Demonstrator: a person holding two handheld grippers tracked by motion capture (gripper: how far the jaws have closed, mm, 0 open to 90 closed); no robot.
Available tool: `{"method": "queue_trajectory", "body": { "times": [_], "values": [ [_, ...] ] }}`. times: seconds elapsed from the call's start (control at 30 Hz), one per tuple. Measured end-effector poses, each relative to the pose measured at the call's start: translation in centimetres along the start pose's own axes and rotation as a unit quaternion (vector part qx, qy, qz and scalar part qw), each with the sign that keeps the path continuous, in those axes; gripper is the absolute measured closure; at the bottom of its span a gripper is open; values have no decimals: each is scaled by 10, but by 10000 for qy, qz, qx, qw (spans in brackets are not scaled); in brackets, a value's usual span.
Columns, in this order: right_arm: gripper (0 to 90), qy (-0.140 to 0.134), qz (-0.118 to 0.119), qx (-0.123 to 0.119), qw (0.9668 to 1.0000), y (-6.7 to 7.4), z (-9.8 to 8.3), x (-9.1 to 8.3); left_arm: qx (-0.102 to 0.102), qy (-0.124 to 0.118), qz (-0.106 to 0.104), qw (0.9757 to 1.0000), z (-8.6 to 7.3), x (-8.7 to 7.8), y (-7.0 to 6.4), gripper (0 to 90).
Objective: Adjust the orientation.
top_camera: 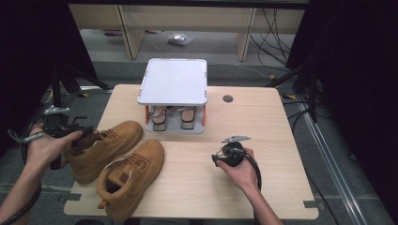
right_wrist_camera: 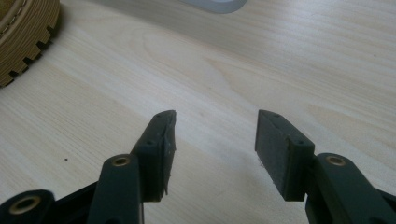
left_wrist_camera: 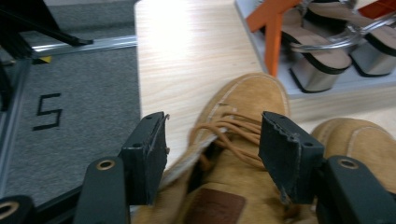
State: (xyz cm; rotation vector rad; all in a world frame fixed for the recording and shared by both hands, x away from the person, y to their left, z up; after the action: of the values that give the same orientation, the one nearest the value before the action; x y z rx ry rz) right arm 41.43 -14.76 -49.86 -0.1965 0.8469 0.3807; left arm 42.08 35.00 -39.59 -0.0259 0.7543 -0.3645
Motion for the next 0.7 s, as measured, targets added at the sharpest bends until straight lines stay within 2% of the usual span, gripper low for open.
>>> {"method": "queue_trajectory", "body": {
  "times": [0.2, 0.47, 0.5, 0.53, 0.57, 0.67, 0.7],
  "values": [
    [485, -10, 20, -23, 10000, 0, -1, 1, -102, 167, 44, 9998, -8, 5, 10, 438],
    [485, 35, 1, -5, 10000, -2, -3, 2, -334, 497, -66, 9982, -22, 11, 23, 489],
    [485, 43, -1, -10, 10000, -3, -4, 2, -326, 424, -106, 9985, -23, 14, 25, 500],
    [485, 49, 47, 16, 10000, -2, -4, 3, -340, 586, -86, 9977, -24, 13, 26, 508],
    [485, 51, 5, 1, 10000, -2, -4, 3, -374, 484, -181, 9980, -26, 16, 27, 514],
    [485, 52, 20, 40, 10000, -2, -5, 4, -512, 639, -223, 9964, -28, 18, 28, 541],
    [486, 70, 3, 45, 10000, -1, -5, 4, -569, 596, -234, 9963, -29, 20, 28, 554]
  ]
}}
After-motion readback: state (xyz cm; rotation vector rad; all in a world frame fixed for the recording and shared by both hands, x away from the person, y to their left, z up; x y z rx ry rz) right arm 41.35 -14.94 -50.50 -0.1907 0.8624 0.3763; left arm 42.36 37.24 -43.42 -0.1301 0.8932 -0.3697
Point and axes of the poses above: each handheld gripper's, and its own axes: x roughly forward along the jaws, z roughly out of its top, y roughly to its left, the point moved 3 cm from there along x, roughly forward along the jaws, and after that the axes turned 10 degrees about -z, right-handed, at the moved point
